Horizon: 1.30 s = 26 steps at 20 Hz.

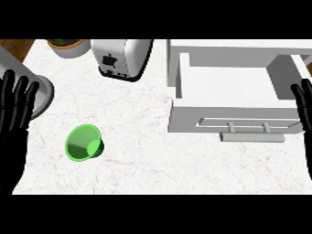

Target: Pick up the cup, place it into the drawer and close the drawer

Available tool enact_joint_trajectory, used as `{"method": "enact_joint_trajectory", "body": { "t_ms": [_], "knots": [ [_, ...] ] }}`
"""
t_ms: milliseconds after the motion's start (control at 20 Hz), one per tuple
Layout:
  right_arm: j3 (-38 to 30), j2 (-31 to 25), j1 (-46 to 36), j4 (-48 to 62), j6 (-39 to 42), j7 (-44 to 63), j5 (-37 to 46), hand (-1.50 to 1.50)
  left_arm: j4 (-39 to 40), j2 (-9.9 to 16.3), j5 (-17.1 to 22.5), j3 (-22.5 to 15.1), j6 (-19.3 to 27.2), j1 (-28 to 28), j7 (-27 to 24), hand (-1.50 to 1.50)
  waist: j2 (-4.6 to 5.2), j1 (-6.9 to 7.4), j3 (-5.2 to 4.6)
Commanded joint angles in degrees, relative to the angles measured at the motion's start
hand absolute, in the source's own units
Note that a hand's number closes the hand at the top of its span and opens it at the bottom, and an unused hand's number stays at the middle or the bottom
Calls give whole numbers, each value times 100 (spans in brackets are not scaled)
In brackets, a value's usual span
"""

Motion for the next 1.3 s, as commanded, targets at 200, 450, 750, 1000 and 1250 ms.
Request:
{"method": "enact_joint_trajectory", "body": {
  "t_ms": [200, 450, 750, 1000, 1250],
  "knots": [
    [237, 148, 17, 82, 62, 89, -25, -150, 214, -420, -1806, -253, 2140, 125, -22, -150, -49, -66, 110],
    [454, 323, -36, 313, 290, 305, -516, -150, 573, -428, -1640, -1274, 4170, -291, 612, -150, -44, -123, 107],
    [387, 294, -280, 201, 299, 697, -485, -150, 1054, -431, -2085, -1919, 5039, -656, 845, -150, -61, -57, 101],
    [265, 470, -300, 395, 292, 327, -480, -150, 1550, -431, -1601, -1462, 4914, -914, 448, -150, -58, -56, 100],
    [109, 413, -582, 456, 377, 612, -631, -150, 1594, -431, -1578, -1790, 5252, -796, 435, -150, -59, -52, 100]
  ]
}}
